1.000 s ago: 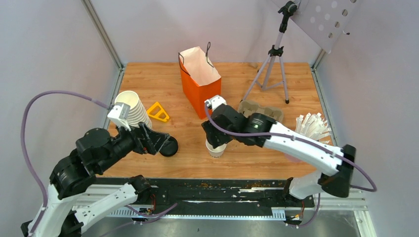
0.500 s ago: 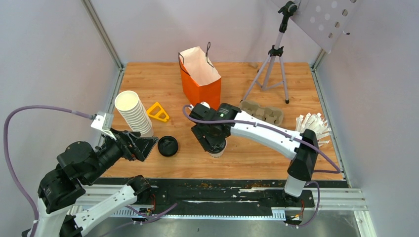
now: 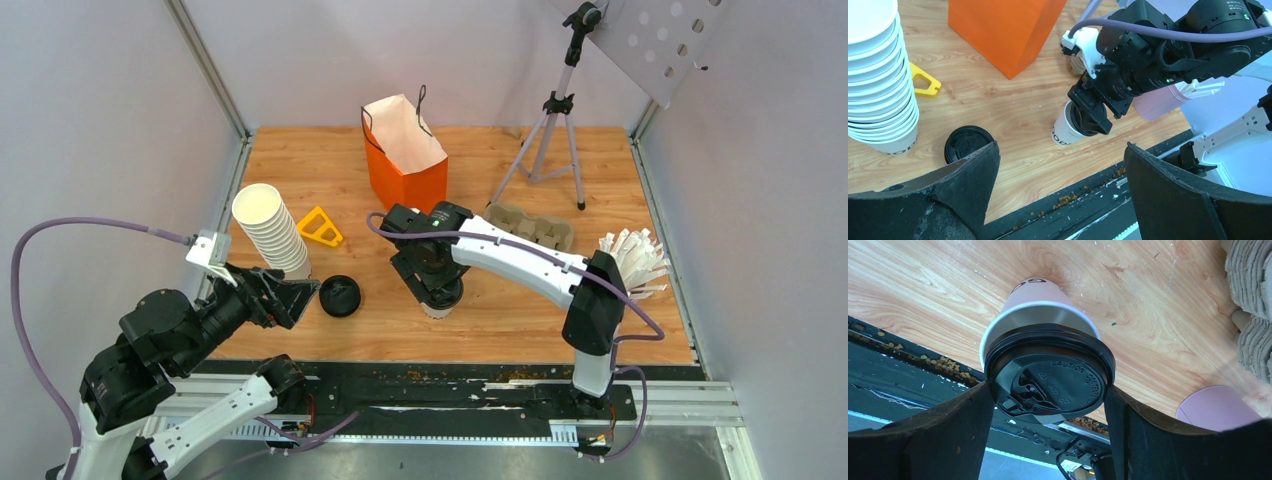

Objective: Pack the takeout coffee

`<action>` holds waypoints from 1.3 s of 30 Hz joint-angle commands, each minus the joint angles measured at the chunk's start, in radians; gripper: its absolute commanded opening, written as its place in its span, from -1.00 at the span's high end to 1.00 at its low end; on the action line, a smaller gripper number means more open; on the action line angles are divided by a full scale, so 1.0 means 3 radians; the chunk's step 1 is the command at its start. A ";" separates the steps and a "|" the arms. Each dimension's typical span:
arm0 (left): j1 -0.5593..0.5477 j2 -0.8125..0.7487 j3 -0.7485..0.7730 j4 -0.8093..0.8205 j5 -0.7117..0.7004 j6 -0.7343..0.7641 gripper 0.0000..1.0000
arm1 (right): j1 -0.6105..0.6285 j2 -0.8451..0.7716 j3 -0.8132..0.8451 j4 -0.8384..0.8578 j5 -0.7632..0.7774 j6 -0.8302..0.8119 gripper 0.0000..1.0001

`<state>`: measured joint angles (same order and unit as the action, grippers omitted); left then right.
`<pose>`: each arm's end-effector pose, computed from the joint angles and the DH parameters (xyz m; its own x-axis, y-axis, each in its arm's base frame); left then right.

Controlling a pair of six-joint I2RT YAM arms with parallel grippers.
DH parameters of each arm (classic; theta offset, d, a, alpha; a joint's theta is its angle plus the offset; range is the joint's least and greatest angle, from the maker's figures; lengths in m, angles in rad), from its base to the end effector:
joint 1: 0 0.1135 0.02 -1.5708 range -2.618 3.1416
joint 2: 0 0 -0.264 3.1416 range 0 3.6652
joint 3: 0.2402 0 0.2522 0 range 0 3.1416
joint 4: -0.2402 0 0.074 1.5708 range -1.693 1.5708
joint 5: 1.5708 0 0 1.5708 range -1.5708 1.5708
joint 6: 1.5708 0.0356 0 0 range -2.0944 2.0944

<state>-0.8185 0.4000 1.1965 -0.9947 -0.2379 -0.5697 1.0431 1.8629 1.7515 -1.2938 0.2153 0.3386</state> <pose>0.0141 -0.0028 0.4120 -0.4109 -0.3281 -0.8506 0.3920 0.7788 -0.4897 0.1899 0.3107 0.2914 -0.7429 -0.6302 -0.2255 -0.6144 0.7758 -0.1440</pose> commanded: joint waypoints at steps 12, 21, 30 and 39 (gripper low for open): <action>-0.0013 -0.0009 -0.0025 0.0069 0.0010 0.0066 -1.00 | -0.0051 0.0209 0.0213 0.0023 -0.0148 -0.0177 -0.54; -0.0013 -0.0004 -0.0010 0.0040 0.0023 0.0087 -1.00 | -0.0057 0.0191 0.0310 -0.0044 -0.0127 -0.0199 -0.55; -0.0013 -0.0005 -0.0002 0.0033 0.0035 0.0084 -1.00 | -0.0073 0.0047 0.0349 -0.0139 -0.0240 -0.0246 -0.55; -0.0013 0.0001 0.0015 0.0019 0.0054 0.0074 -1.00 | -0.0164 0.0104 0.0464 -0.0209 -0.0374 -0.0344 -0.55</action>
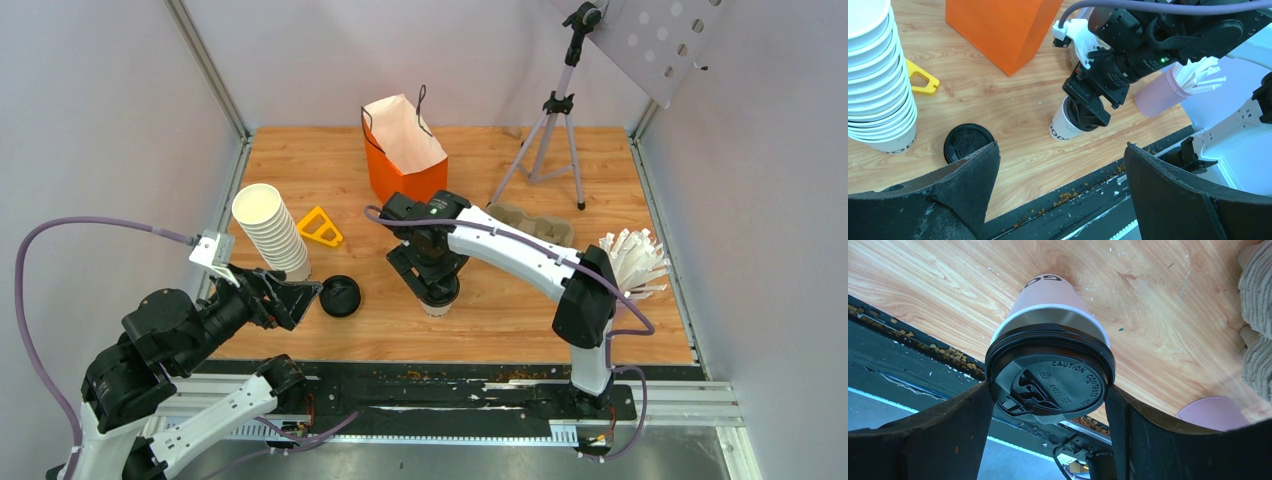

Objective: Pack the takeout coffee

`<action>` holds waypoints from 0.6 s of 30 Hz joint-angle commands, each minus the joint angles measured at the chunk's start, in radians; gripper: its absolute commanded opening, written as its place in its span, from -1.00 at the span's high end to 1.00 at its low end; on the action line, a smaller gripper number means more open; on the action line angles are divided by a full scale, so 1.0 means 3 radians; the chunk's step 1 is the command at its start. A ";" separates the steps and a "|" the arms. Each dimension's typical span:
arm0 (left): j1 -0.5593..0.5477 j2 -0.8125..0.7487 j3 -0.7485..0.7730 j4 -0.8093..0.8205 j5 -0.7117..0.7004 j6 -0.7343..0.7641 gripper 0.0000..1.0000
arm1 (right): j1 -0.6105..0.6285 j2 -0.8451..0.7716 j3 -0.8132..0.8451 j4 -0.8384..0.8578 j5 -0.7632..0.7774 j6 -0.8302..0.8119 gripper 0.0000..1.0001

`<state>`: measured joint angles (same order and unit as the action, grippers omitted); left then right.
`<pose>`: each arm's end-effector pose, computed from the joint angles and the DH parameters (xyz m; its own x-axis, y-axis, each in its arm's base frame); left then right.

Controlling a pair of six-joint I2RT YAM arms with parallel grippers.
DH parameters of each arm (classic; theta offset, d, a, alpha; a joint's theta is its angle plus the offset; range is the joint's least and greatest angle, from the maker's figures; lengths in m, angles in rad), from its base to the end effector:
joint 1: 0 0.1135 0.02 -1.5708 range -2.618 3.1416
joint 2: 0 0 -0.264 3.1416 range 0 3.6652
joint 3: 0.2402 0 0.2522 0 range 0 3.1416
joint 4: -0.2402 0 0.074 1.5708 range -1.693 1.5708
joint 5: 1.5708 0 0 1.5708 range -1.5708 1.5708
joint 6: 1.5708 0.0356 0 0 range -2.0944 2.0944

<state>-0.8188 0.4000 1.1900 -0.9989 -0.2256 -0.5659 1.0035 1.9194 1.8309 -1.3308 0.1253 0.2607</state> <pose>0.0147 -0.0040 0.4100 -0.4211 -0.3148 -0.8506 0.3987 0.7781 -0.4854 0.2058 0.3147 0.2917 -0.7263 -0.6640 -0.1777 -0.6617 0.7454 -0.0805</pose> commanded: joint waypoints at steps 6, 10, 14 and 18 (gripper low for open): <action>-0.0011 0.0004 0.0050 0.0026 0.0000 0.0067 -1.00 | -0.0054 -0.0006 0.0288 -0.0149 -0.0105 -0.0140 -0.55; -0.0011 0.0002 0.0043 0.0026 0.0000 0.0071 -1.00 | -0.0108 0.0060 0.0312 -0.0121 -0.0164 -0.0195 -0.57; -0.0011 0.0006 0.0058 0.0007 -0.0004 0.0071 -1.00 | -0.0138 0.0180 0.0291 -0.0123 -0.0235 -0.0237 -0.58; -0.0011 0.0001 0.0076 -0.0018 -0.0027 0.0080 -1.00 | -0.0149 0.0236 0.0236 -0.0078 -0.0286 -0.0260 -0.59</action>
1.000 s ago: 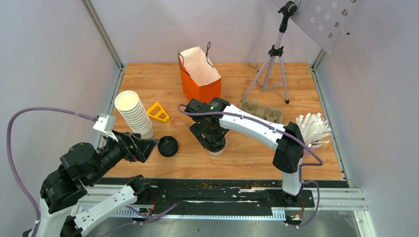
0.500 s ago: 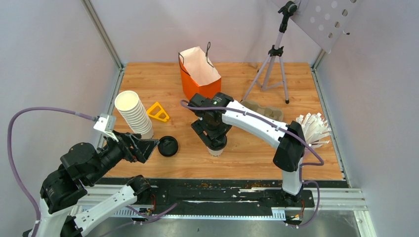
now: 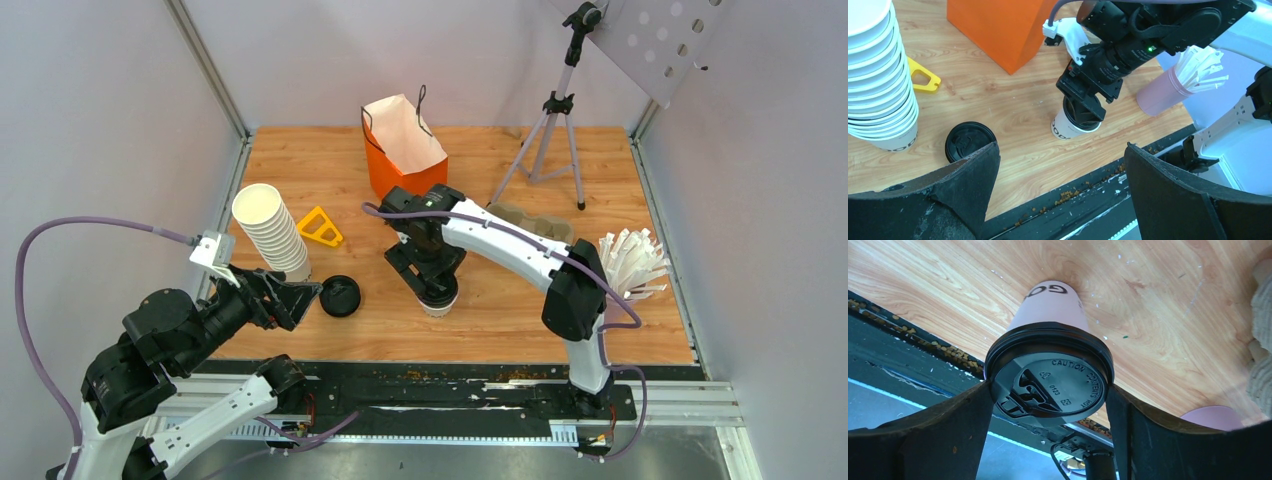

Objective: Pack the takeout coffee

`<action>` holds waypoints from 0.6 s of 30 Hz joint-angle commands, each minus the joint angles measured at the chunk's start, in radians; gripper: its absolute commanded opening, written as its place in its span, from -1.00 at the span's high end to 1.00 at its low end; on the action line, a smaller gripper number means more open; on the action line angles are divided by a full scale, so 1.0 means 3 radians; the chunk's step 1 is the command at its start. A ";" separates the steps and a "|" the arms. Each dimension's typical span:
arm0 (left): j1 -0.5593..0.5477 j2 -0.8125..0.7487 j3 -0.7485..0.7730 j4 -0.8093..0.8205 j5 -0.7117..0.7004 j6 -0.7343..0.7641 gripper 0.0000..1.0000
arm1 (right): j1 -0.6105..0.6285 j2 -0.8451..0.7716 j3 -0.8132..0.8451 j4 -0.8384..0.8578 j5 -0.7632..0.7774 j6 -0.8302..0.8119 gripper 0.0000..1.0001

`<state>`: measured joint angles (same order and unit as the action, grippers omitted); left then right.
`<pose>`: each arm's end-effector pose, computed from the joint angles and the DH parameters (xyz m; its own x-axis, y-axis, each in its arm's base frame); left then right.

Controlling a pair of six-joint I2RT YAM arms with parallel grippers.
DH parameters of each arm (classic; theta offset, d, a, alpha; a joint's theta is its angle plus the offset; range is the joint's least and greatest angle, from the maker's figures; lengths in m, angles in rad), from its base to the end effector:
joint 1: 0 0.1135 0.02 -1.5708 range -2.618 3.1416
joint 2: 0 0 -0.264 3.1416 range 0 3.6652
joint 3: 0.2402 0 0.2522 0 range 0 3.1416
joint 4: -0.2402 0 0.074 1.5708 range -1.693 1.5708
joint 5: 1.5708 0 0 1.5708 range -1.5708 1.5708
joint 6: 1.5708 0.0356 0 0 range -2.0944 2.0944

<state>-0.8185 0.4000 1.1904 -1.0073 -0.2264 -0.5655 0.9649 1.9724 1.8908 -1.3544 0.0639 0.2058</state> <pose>0.0145 -0.0038 0.4092 -0.4251 -0.3099 -0.8504 0.3955 0.7815 -0.4825 0.2222 0.3168 0.2878 -0.7191 -0.6798 -0.1445 -0.6829 0.7297 -0.0345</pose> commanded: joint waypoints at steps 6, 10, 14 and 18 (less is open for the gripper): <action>-0.0013 0.0003 0.0077 0.0001 -0.0033 0.0089 -1.00 | -0.0030 0.0060 0.0042 0.0030 -0.0101 -0.0083 -0.65; -0.0014 0.0008 0.0073 -0.0005 -0.0038 0.0099 -1.00 | -0.0036 0.0025 0.0038 0.0026 -0.0127 -0.0107 -0.65; -0.0013 0.0011 0.0062 -0.0002 -0.0046 0.0097 -1.00 | -0.0047 -0.0024 0.0052 0.0013 -0.0117 -0.0106 -0.62; -0.0013 0.0011 0.0033 0.0018 -0.0028 0.0083 -1.00 | -0.0046 -0.0063 0.0021 0.0026 -0.0094 -0.0066 -0.63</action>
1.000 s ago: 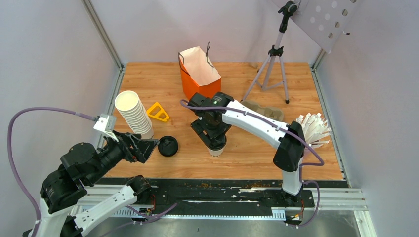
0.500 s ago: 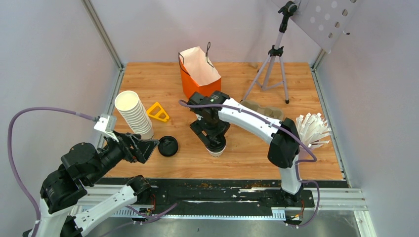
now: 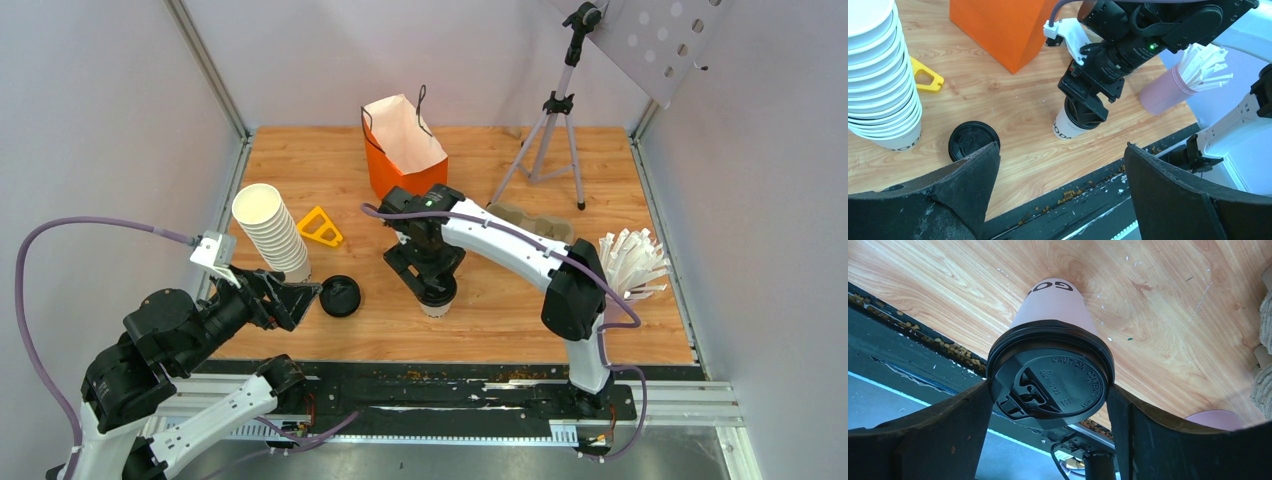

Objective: Pack the takeout coffee

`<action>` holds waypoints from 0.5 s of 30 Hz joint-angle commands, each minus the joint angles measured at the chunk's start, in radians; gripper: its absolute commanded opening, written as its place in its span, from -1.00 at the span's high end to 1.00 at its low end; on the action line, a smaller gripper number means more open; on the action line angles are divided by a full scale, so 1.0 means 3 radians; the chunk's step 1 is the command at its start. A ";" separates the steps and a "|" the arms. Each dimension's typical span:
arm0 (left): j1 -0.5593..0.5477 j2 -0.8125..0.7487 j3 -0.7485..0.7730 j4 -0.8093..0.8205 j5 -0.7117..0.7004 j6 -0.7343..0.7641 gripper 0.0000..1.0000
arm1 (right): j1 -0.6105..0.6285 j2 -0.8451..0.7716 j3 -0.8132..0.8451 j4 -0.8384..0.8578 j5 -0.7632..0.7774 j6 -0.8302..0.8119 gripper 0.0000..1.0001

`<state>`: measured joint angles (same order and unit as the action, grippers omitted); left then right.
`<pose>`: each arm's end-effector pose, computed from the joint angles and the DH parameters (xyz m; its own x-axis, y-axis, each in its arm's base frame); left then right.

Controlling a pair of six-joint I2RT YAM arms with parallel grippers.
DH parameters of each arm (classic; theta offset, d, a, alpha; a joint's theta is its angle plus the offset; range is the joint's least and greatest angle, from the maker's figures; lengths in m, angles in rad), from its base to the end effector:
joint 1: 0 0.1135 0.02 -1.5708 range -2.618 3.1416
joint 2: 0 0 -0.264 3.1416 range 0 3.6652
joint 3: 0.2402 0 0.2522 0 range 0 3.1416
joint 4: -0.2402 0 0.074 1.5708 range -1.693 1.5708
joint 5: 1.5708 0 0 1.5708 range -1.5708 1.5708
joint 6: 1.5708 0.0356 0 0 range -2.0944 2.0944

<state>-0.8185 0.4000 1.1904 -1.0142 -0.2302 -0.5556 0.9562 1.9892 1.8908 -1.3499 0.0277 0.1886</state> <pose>0.0145 -0.0036 0.4085 -0.4236 -0.2989 -0.8551 0.3948 0.7887 -0.4713 0.2259 0.3183 0.2816 -0.7149 -0.6879 -0.1252 -0.6930 0.7209 -0.0041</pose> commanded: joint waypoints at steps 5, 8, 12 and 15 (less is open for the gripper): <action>-0.0013 0.0013 0.0015 0.0034 -0.0004 0.0038 -1.00 | -0.0017 -0.0193 -0.0136 0.0103 0.0015 0.0035 -0.69; -0.0013 0.0034 0.0034 0.0014 0.0010 0.0034 -1.00 | -0.0017 -0.0274 -0.0161 0.0149 0.0006 0.0048 -0.76; -0.0013 0.0073 0.0067 -0.0010 0.0008 0.0047 -1.00 | -0.0017 -0.0455 -0.0187 0.0225 -0.0008 0.0081 -0.90; -0.0013 0.0141 0.0118 -0.0041 0.0031 0.0082 -1.00 | -0.0017 -0.0606 -0.0229 0.0231 -0.0021 0.0105 -0.93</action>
<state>-0.8188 0.4068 1.1904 -1.0241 -0.2291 -0.5545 0.9543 1.9144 1.8286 -1.3178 0.0257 0.2012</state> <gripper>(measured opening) 0.998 0.957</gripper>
